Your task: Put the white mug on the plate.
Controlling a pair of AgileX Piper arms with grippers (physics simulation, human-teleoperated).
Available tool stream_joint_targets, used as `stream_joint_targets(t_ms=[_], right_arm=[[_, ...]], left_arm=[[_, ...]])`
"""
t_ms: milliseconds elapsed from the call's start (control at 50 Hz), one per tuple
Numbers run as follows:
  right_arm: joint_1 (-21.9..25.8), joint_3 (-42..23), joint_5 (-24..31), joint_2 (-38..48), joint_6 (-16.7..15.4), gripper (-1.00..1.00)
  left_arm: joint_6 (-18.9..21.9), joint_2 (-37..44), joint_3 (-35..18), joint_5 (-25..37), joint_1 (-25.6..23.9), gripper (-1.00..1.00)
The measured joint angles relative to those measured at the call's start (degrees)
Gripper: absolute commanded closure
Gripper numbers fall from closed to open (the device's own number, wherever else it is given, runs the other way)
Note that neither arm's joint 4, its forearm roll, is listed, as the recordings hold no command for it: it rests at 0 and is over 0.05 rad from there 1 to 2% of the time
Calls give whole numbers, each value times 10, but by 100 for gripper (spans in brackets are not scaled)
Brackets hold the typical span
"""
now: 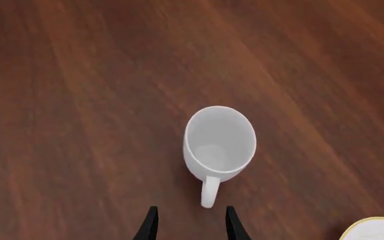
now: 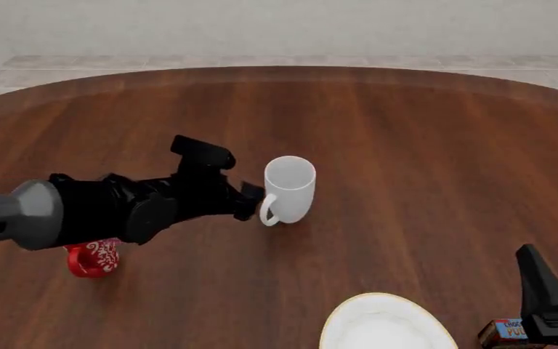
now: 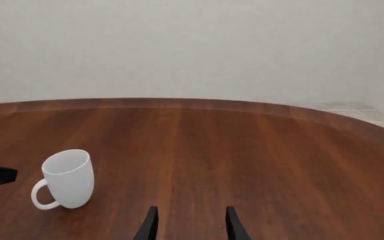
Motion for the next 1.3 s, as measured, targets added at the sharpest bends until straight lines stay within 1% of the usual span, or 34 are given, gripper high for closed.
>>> stream_joint_targets(t_ms=[300,640,1000,1300], right_arm=[[0,0,0,0,0,-100],[0,0,0,0,0,-100],[0,0,0,0,0,-100],[0,0,0,0,0,-100]], left_arm=[[-2,35,-8,-16,-7,-100],[-17,64,-14,-31,-16,-100],[-23,92,-24,-40,-20,-100],[-37,111,-35,-39,-23,-100]])
